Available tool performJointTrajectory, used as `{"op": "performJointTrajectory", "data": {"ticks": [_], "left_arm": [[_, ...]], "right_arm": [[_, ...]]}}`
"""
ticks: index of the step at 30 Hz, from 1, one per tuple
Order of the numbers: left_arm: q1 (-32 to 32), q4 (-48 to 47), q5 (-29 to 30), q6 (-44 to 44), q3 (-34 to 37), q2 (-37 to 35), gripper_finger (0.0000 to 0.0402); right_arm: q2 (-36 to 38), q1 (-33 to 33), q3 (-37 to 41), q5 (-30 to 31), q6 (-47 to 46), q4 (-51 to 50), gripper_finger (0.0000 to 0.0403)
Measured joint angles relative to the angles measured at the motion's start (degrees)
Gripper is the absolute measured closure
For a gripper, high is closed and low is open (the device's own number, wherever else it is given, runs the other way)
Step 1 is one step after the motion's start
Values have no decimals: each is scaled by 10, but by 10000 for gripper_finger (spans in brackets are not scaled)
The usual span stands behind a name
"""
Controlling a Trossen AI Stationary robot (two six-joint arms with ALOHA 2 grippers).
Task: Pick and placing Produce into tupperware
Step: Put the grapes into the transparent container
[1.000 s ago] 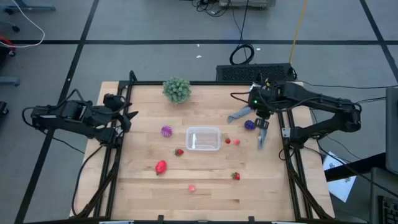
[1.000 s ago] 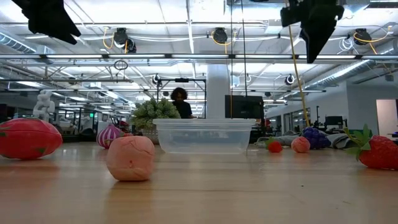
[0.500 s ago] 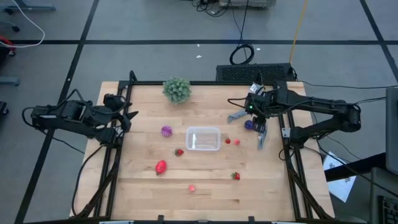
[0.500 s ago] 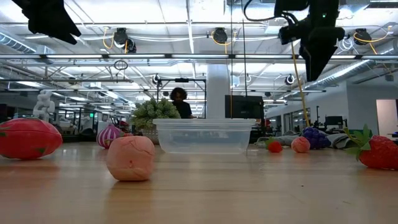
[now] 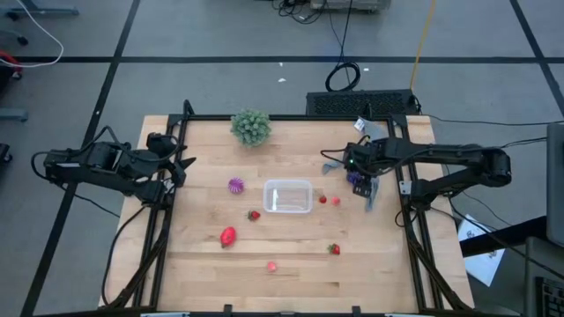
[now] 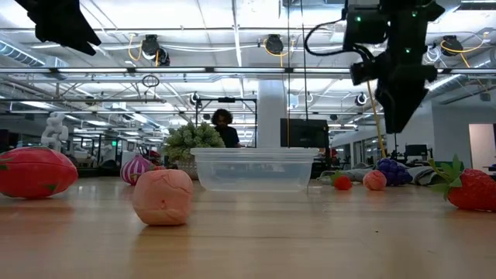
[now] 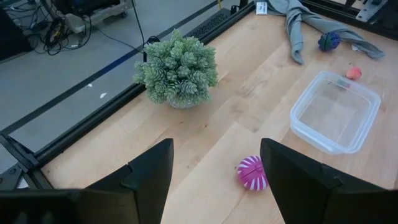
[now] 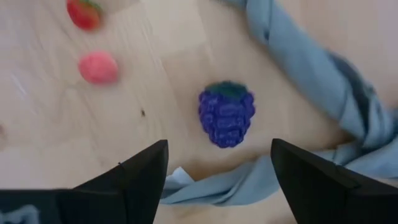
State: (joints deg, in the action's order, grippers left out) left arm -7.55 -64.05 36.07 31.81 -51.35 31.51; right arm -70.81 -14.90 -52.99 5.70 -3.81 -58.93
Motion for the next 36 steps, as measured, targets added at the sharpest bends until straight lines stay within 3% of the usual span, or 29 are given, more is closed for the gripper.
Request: {"op": "performJointTrajectory", "data": {"ticks": [19, 36], "left_arm": [[0, 0, 0, 0, 0, 0, 158], [0, 0, -1, 0, 0, 0, 158]], "right_arm": [[0, 0, 91, -15, 9, 146, 128], [1, -16, 121, -10, 30, 190, 128]]}}
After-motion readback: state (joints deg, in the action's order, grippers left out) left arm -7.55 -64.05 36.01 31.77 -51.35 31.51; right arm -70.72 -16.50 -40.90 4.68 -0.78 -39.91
